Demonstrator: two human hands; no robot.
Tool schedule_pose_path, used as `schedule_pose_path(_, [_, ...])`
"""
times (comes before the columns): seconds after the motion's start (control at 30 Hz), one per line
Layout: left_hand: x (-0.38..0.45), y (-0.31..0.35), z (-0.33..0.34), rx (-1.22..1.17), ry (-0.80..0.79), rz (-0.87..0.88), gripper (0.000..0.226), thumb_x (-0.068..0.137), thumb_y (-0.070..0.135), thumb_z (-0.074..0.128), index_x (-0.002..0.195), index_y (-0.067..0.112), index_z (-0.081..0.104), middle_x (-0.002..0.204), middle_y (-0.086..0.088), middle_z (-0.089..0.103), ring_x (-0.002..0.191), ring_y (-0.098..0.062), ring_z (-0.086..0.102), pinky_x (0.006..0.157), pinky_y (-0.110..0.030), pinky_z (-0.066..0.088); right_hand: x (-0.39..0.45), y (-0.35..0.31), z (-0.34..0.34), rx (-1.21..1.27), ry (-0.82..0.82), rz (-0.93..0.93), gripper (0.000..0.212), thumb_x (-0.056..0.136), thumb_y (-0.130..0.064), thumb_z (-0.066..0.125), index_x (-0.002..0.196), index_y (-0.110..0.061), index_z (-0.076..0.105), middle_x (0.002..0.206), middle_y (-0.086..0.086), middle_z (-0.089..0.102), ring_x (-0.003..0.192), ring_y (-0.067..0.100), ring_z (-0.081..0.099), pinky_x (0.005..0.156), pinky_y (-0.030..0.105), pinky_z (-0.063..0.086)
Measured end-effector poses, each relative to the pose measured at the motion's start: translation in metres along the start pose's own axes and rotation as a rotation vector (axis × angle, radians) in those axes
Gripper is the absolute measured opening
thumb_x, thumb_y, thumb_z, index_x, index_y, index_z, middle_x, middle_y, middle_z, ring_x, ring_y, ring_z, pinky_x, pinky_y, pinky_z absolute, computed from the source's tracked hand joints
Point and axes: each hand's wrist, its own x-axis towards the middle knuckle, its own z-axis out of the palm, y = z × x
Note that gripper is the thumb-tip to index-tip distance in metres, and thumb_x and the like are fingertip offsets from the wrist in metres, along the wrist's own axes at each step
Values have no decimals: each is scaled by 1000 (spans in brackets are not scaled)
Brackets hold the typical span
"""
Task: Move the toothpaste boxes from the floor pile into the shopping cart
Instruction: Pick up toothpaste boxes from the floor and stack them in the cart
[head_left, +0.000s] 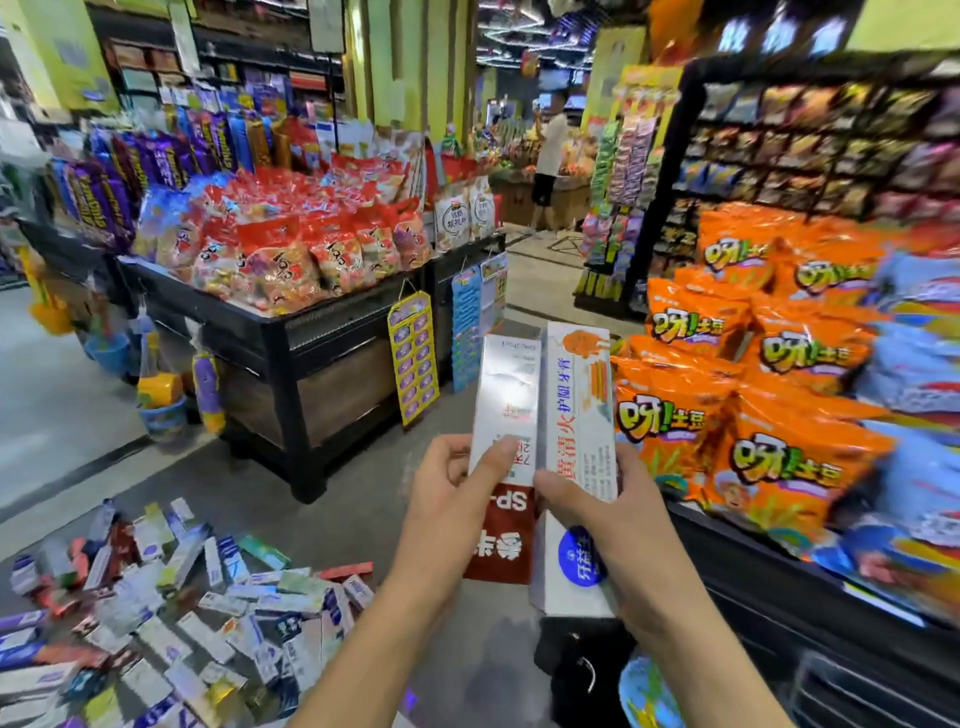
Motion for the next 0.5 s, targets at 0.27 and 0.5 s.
schedule_pose_path(0.27, [-29,-24,40,2,-352,-83,35,88,30,73,111,7,61,94,-9,77,83,-27,75,74,-40,60,-89,4,-38,4,381,-40,67,65,-24,84,124,-19,53,107,-1,76,96,20,74,84,41,60])
schedule_pose_path(0.5, [-77,-80,94,43,-701,-169,25,92,30,68,110,13,66,92,-4,78,79,-20,76,66,-32,59,-183,27,-89,-48,773,18,64,70,-22,86,124,-18,53,109,-2,75,99,20,73,91,47,58])
